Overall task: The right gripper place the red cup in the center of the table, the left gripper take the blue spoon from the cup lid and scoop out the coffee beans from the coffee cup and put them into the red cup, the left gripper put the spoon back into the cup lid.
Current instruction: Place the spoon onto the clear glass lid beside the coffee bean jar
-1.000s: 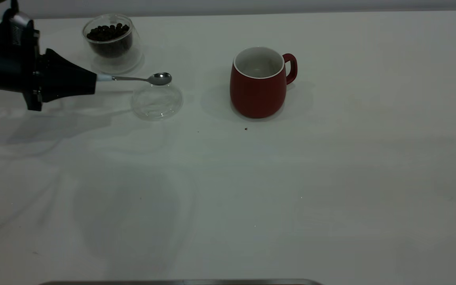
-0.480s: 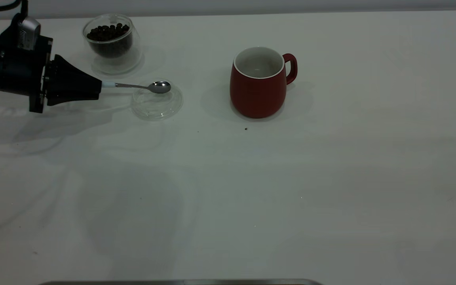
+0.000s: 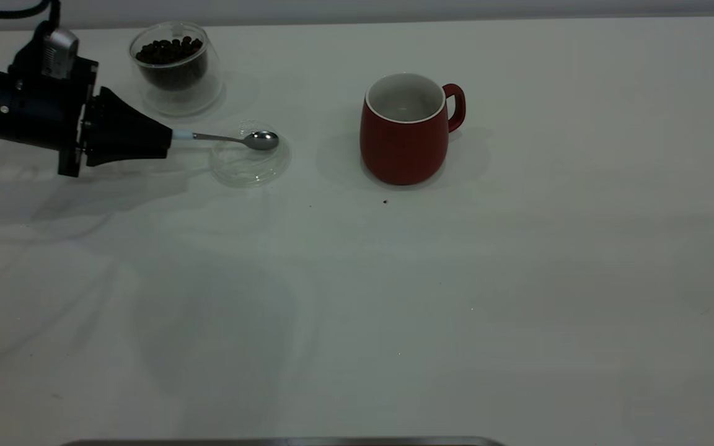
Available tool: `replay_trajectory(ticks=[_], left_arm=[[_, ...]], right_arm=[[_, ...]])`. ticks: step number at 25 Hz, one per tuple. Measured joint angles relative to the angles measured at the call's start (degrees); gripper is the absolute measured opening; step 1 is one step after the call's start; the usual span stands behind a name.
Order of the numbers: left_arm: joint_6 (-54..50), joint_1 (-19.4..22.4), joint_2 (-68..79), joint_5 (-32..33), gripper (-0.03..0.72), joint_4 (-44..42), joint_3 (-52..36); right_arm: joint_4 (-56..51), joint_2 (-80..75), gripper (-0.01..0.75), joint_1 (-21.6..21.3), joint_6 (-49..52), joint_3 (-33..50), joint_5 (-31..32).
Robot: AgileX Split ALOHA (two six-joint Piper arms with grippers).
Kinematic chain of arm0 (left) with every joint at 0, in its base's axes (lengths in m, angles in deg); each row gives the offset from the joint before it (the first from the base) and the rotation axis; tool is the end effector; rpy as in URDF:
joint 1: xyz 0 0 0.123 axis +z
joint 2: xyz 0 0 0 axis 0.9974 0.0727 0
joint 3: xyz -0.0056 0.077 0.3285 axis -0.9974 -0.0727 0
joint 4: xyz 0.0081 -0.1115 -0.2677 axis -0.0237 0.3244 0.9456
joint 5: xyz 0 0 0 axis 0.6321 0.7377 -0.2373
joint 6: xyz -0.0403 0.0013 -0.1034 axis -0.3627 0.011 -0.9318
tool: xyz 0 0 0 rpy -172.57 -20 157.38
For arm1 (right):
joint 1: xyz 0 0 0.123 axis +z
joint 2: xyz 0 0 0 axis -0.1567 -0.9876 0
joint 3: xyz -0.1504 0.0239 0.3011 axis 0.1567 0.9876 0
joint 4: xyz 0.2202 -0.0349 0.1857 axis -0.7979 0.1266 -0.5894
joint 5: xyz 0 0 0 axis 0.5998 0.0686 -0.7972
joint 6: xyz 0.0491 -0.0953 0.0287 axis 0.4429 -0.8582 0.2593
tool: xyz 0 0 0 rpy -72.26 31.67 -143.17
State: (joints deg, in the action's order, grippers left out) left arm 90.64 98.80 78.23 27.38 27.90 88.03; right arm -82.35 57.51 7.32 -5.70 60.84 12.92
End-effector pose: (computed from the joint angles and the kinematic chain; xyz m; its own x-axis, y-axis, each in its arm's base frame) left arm 0.4773 0.0177 -0.0439 -0.9667 -0.1596 -0.1999 0.0615 0.6135 -0.7873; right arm -0.0085 0.0033 0.2695 -0.5299 -0.0964 -0.8426 -0.0523 0.9953 -0.0809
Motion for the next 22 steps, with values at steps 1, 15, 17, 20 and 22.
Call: replay_trajectory(ticks=[1, 15, 17, 20, 22], left_arm=[[-0.3, 0.0, 0.0, -0.3, 0.122, 0.0, 0.0], [-0.7, -1.9, 0.0, -1.5, 0.171, 0.0, 0.0], [-0.7, -1.9, 0.0, -1.9, 0.22, 0.0, 0.0], [-0.7, -2.0, 0.0, -2.7, 0.317, 0.1, 0.0], [-0.5, -2.0, 0.0, -3.6, 0.385, 0.1, 0.0]], right_arm=[[0.0, 0.0, 0.55, 0.0, 0.0, 0.0, 0.0], [0.0, 0.0, 0.55, 0.0, 0.0, 0.0, 0.0], [0.0, 0.0, 0.55, 0.0, 0.0, 0.0, 0.0], [0.0, 0.0, 0.55, 0.0, 0.0, 0.0, 0.0], [0.0, 0.0, 0.55, 0.0, 0.0, 0.0, 0.0]])
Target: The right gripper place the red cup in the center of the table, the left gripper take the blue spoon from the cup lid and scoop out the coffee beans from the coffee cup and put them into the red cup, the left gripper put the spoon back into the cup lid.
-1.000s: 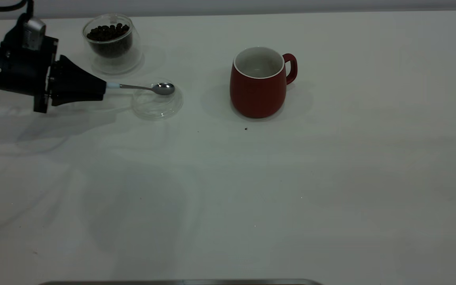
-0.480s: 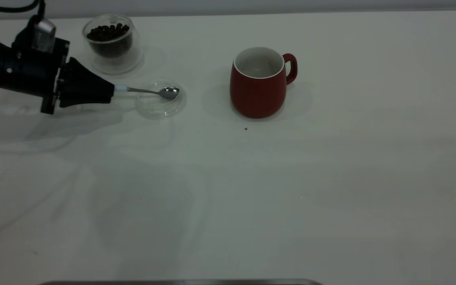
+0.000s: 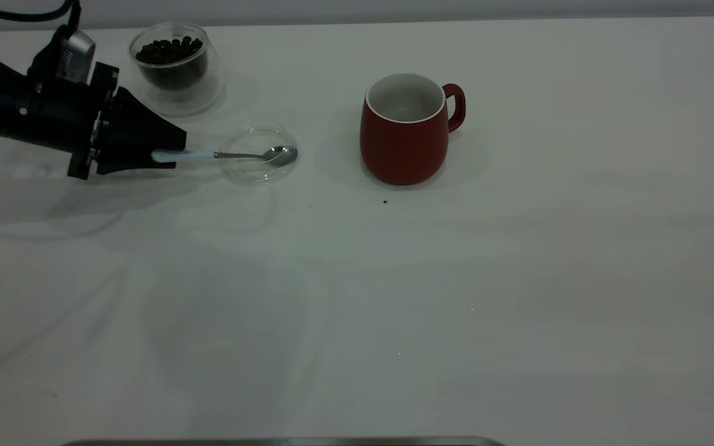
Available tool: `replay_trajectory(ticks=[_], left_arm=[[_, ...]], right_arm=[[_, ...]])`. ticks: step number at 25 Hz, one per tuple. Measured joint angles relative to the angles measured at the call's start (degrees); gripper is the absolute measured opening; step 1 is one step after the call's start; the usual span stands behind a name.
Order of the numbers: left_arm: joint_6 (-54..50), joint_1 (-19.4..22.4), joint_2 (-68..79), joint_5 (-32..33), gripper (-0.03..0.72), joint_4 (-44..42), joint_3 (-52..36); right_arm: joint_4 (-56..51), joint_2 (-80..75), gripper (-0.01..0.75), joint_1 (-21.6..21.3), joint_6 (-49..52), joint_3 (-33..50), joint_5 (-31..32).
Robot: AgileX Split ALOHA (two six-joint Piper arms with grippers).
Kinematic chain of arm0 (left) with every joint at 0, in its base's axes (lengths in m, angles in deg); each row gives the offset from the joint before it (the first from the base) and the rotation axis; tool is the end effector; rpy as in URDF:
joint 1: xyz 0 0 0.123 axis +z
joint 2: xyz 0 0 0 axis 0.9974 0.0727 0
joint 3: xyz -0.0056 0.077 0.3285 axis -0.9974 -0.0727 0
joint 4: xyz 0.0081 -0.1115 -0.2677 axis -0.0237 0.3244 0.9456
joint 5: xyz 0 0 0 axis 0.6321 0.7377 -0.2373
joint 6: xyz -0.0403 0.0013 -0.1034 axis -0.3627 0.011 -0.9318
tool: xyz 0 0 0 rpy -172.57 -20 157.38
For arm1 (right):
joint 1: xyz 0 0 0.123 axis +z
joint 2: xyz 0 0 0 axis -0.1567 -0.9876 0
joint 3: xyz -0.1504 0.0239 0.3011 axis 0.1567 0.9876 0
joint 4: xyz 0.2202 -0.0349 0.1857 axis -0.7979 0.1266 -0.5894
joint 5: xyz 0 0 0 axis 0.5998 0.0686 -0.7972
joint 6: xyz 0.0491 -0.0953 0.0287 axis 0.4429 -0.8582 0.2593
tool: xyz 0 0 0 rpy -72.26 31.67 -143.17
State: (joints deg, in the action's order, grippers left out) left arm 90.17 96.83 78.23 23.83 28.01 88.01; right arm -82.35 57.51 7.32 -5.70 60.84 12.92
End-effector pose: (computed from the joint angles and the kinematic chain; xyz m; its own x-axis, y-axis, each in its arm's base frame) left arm 0.4805 0.0056 -0.0483 -0.9668 -0.1501 -0.2066 0.0598 0.6534 -0.7547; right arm -0.0085 0.0033 0.2695 -0.5299 -0.0964 -0.8426 -0.0523 0.9953 -0.0809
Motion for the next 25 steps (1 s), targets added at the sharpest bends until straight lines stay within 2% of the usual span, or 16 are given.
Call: replay_trajectory(ticks=[5, 9, 13, 18, 21, 25], left_arm=[[3.5, 0.0, 0.0, -1.7, 0.51, -1.6, 0.6], [0.9, 0.0, 0.0, -2.3, 0.543, -10.5, 6.0], [-10.9, 0.0, 0.0, 0.5, 0.546, -25.3, 15.7], [-30.2, -0.1, -1.5, 12.5, 0.547, -42.1, 30.9], [-40.7, -0.2, -5.6, 13.2, 0.547, -47.1, 37.1], [-48.7, -1.2, -12.1, 13.2, 0.547, -49.0, 37.3]], right_arm=[[0.0, 0.0, 0.55, 0.0, 0.0, 0.0, 0.0], [0.0, 0.0, 0.55, 0.0, 0.0, 0.0, 0.0], [0.0, 0.0, 0.55, 0.0, 0.0, 0.0, 0.0], [0.0, 0.0, 0.55, 0.0, 0.0, 0.0, 0.0], [0.0, 0.0, 0.55, 0.0, 0.0, 0.0, 0.0], [0.0, 0.0, 0.55, 0.0, 0.0, 0.0, 0.0]])
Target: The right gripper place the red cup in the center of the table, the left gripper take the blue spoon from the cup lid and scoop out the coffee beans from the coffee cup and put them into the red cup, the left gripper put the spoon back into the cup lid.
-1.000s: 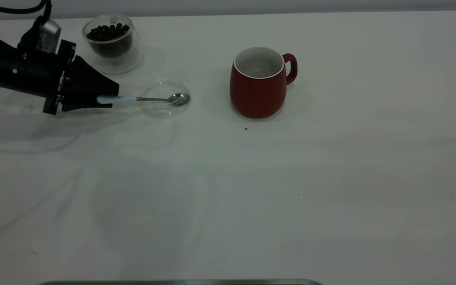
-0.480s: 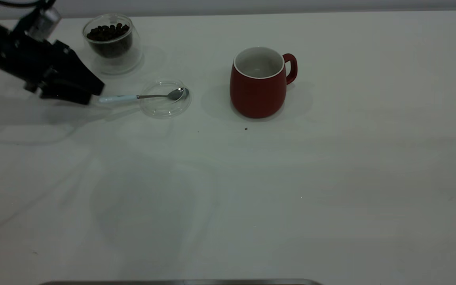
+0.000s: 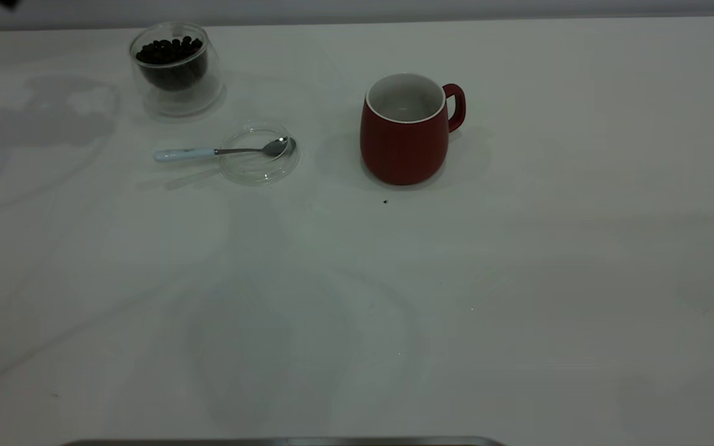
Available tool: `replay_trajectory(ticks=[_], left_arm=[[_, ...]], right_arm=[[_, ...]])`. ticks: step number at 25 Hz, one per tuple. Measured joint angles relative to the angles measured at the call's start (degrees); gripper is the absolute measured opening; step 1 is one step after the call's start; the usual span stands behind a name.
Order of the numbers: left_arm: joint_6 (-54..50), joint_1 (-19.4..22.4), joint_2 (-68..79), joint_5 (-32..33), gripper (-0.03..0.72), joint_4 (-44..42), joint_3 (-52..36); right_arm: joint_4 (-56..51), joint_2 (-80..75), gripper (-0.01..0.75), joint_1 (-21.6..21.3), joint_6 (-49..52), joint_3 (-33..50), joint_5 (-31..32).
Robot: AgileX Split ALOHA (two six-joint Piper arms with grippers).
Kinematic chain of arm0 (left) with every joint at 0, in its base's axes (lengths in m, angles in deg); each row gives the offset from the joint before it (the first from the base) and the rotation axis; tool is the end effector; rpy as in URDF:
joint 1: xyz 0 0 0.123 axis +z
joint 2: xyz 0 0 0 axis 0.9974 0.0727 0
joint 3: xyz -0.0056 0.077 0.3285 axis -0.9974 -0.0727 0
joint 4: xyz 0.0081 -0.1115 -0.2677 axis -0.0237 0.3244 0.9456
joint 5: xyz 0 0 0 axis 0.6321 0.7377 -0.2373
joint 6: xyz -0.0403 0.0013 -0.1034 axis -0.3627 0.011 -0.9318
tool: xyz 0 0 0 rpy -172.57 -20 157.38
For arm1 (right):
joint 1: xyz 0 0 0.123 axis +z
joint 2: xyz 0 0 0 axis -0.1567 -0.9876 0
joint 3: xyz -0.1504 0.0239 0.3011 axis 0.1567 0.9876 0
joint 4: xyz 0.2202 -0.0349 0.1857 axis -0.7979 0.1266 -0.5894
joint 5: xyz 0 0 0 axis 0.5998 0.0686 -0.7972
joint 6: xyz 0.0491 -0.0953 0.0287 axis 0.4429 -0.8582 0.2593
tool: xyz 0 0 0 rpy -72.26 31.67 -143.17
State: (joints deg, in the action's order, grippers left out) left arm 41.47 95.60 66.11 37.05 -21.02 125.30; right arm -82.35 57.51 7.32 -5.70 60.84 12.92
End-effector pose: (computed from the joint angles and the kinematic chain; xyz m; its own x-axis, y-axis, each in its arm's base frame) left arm 0.5794 0.0547 0.1867 -0.9547 -0.0130 -0.2974 0.0947 0.9339 -0.3448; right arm -0.0085 0.0033 0.2695 -0.5299 -0.0964 -0.8426 -0.0523 0.9953 -0.0809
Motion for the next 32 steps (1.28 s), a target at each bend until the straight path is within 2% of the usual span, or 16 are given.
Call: replay_trajectory(ticks=[3, 7, 13, 18, 21, 32], left_arm=[[-2.5, -2.9, -6.4, 0.0, 0.547, -0.5, -4.1], [-3.3, -10.3, -17.1, 0.0, 0.547, -2.2, -13.3], [-10.2, -23.7, -33.9, 0.0, 0.547, -14.3, -26.8], [-18.2, -31.6, -46.6, 0.0, 0.547, -20.4, -34.7], [-21.9, -33.9, -54.7, 0.0, 0.547, -22.6, -39.3], [-29.2, -34.2, -90.9, 0.0, 0.547, -32.5, -65.5]], right_arm=[[0.0, 0.0, 0.55, 0.0, 0.0, 0.0, 0.0], [0.0, 0.0, 0.55, 0.0, 0.0, 0.0, 0.0], [0.0, 0.0, 0.55, 0.0, 0.0, 0.0, 0.0], [0.0, 0.0, 0.55, 0.0, 0.0, 0.0, 0.0], [0.0, 0.0, 0.55, 0.0, 0.0, 0.0, 0.0], [0.0, 0.0, 0.55, 0.0, 0.0, 0.0, 0.0]])
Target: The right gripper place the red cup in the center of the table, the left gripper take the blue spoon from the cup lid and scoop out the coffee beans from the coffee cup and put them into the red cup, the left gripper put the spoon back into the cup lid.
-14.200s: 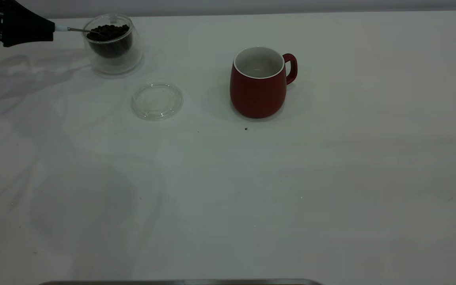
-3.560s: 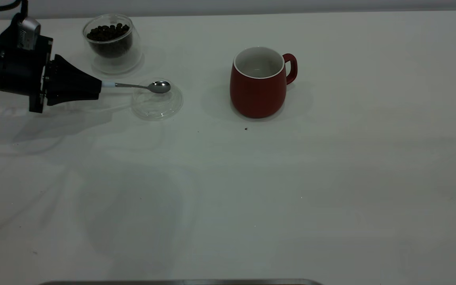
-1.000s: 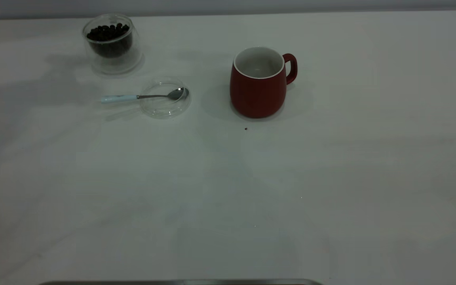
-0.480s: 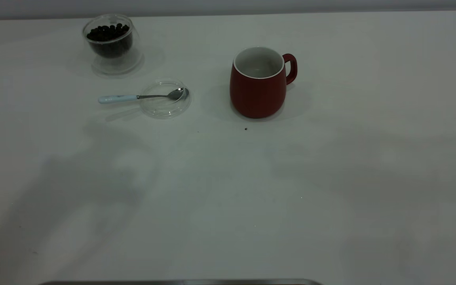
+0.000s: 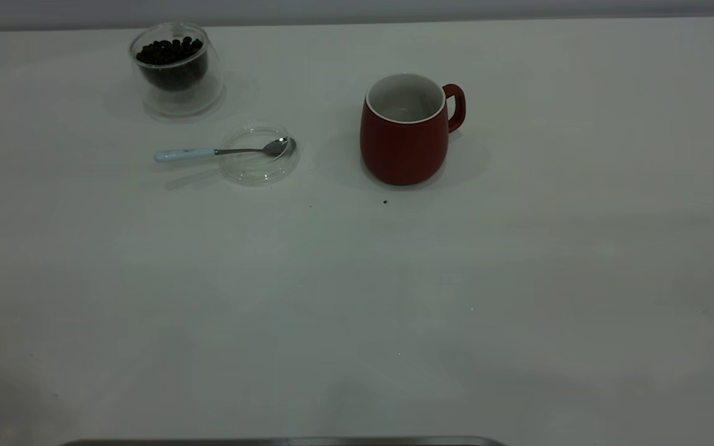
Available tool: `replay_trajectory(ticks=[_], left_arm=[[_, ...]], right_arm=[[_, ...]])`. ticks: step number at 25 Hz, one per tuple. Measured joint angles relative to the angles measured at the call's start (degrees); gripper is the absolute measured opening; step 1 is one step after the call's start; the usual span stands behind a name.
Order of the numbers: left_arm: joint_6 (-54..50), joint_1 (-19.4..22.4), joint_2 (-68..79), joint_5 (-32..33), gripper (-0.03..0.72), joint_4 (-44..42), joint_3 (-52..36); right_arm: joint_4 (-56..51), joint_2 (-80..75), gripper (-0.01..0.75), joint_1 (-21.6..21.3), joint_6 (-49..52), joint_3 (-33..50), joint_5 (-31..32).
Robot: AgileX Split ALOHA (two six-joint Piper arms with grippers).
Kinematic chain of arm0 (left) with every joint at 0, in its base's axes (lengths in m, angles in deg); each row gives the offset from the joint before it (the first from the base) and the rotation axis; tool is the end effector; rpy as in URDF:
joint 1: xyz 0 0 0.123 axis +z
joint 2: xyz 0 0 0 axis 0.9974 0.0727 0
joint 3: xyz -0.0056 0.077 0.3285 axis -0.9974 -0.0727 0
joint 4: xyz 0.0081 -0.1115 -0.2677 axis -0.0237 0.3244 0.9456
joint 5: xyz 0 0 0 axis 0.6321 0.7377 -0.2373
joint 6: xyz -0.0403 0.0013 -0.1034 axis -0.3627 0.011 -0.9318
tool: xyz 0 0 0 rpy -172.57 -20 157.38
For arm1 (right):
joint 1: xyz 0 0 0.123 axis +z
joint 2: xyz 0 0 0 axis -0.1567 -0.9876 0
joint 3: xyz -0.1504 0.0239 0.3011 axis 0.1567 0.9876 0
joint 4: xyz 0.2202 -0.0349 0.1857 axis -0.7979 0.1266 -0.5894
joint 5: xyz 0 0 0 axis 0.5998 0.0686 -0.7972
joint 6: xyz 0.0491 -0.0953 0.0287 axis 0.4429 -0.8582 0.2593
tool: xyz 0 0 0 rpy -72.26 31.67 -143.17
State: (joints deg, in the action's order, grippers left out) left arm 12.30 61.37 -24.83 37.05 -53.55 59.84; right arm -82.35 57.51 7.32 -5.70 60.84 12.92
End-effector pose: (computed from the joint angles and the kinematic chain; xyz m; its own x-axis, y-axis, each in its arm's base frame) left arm 0.1282 -0.0452 0.3871 -0.7606 0.2259 -0.6087 0.2708 0.9624 0.0188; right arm -0.0085 0.0033 0.2695 -0.5299 -0.0964 -0.8426 -0.0523 0.9953 -0.0809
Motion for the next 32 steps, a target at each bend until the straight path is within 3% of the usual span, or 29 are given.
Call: replay_trajectory(ticks=[7, 15, 29, 32], left_arm=[[6.7, -0.1, -18.2, 0.0, 0.547, 1.4, -14.2], [17.1, -0.2, -29.0, -0.8, 0.547, 14.3, -25.6], [17.9, 0.0, -33.8, -1.7, 0.547, 15.8, -26.1], [18.3, 4.2, -36.3, -1.7, 0.547, 15.7, -26.1]], right_arm=[[0.0, 0.0, 0.55, 0.0, 0.0, 0.0, 0.0], [0.0, 0.0, 0.55, 0.0, 0.0, 0.0, 0.0], [0.0, 0.0, 0.55, 0.0, 0.0, 0.0, 0.0], [0.0, 0.0, 0.55, 0.0, 0.0, 0.0, 0.0]])
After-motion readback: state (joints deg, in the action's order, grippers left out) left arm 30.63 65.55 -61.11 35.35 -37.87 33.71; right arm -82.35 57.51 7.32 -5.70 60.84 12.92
